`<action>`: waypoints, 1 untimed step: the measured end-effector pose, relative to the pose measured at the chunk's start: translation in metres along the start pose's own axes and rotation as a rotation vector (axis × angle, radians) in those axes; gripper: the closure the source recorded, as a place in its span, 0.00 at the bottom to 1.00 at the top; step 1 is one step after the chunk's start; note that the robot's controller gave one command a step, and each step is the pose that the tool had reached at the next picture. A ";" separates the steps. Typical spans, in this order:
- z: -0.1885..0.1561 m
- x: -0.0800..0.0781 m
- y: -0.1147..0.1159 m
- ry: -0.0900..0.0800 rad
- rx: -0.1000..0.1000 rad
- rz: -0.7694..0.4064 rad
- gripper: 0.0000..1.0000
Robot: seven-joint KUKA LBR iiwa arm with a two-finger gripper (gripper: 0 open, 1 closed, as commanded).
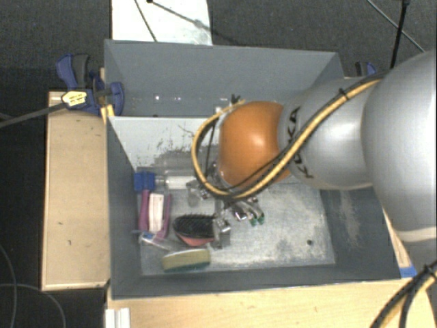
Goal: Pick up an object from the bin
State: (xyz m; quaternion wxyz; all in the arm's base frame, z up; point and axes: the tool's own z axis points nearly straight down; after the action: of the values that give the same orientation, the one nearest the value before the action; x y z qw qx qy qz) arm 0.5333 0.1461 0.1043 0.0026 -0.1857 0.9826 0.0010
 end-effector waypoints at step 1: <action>0.036 0.003 -0.003 0.007 0.000 0.053 0.00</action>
Offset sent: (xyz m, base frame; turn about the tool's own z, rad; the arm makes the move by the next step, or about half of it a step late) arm -0.0010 -0.0041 -0.0343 0.0529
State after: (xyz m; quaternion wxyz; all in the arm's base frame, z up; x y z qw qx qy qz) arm 0.5320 0.1419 0.0688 -0.0008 -0.1595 0.9872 0.0005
